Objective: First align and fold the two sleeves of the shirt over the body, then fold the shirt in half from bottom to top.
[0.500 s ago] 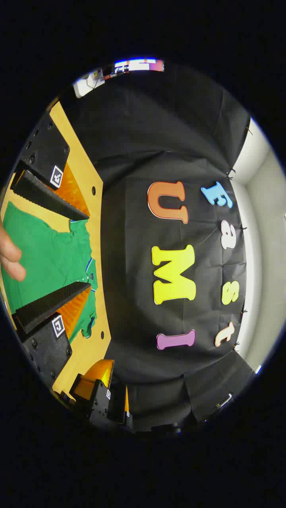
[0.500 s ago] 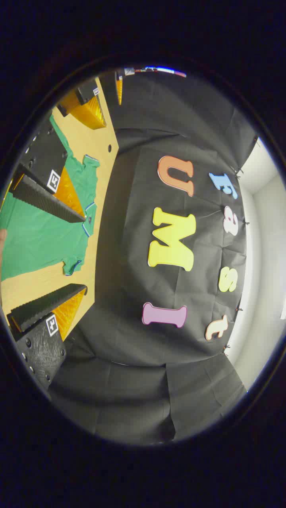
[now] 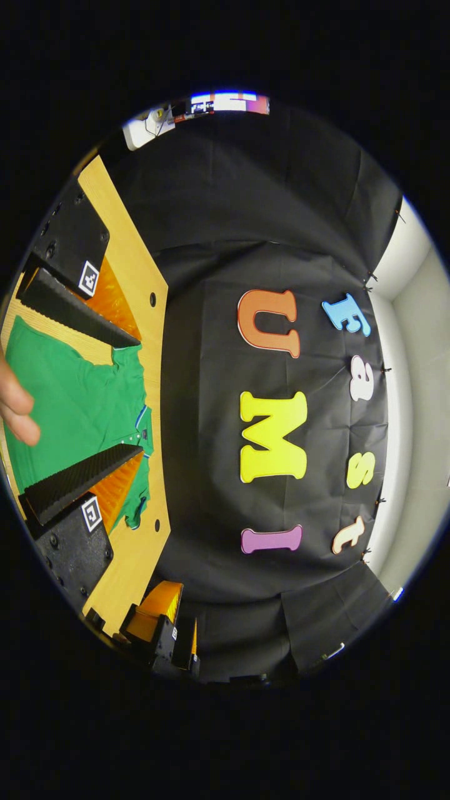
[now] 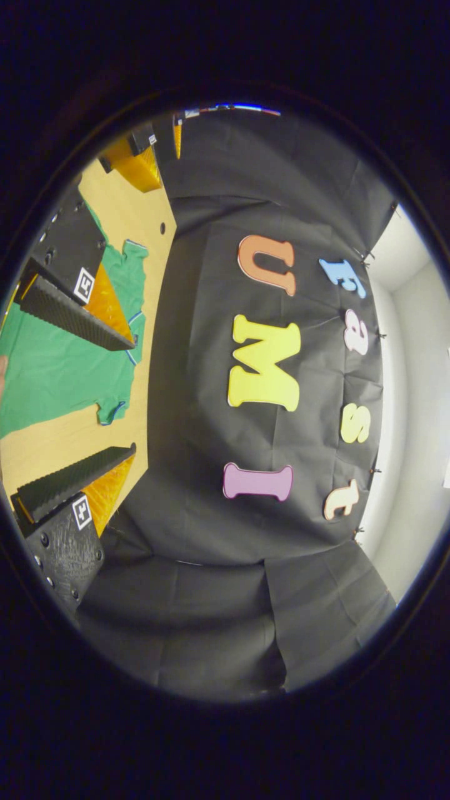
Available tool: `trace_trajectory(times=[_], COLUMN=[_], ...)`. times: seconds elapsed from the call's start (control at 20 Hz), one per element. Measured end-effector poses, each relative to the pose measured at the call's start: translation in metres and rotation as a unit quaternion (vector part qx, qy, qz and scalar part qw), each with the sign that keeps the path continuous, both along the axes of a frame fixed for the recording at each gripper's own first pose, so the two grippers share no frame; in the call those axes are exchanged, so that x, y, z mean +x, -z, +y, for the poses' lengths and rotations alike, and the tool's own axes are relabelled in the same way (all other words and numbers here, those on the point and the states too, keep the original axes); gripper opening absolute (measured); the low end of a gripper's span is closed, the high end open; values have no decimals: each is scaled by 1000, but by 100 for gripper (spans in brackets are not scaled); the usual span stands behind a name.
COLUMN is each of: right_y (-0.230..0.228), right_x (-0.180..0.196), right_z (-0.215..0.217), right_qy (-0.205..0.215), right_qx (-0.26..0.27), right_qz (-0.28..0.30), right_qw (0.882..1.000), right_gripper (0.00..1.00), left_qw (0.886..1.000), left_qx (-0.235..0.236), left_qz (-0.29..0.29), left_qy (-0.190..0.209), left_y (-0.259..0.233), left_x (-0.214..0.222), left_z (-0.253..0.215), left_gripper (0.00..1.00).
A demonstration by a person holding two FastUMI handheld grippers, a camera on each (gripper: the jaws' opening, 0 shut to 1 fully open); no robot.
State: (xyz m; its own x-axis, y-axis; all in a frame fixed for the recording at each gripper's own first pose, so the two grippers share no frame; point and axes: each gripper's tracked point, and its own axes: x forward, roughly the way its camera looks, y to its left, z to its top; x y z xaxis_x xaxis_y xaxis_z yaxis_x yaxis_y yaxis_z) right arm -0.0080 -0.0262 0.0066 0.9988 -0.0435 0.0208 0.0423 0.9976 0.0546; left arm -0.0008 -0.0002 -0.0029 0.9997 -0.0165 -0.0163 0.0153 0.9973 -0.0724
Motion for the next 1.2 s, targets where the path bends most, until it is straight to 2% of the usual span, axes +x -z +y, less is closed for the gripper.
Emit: trace_trajectory(times=[0.35, 0.45, 0.5, 0.55, 0.6, 0.75, 0.9, 1.1, 1.2], right_y=[7, 10, 11, 11, 11, 18, 32, 71, 94], right_x=[6, 15, 23, 34, 48, 101, 165, 248, 279], right_z=[-1, 7, 11, 11, 7, -13, -43, -76, -74], right_qy=[10, -5, -15, -22, -23, -19, 4, 33, 22], right_qx=[-33, -25, -21, -19, -19, -2, 18, -7, 6], right_qz=[13, 20, 25, 28, 36, 65, 99, 153, 180], right_qw=[999, 999, 999, 999, 999, 998, 995, 988, 983], right_gripper=[95, 97, 95, 95, 95, 95, 95, 95, 95], left_qw=[1000, 1000, 1000, 1000, 1000, 1000, 1000, 999, 998], left_qx=[2, 1, 0, -1, -2, -3, -5, -7, -8], left_qz=[2, 5, 6, 7, 8, 11, 24, 47, 66], left_qy=[2, 3, 3, 3, 2, 2, 6, 8, 8], left_y=[5, 8, 9, 10, 11, 14, 24, 42, 55], left_x=[4, 6, 6, 7, 8, 11, 15, 27, 34], left_z=[-1, -1, -1, 0, 1, 1, -2, -4, -5], left_gripper=[100, 99, 94, 94, 99, 100, 100, 100, 100])
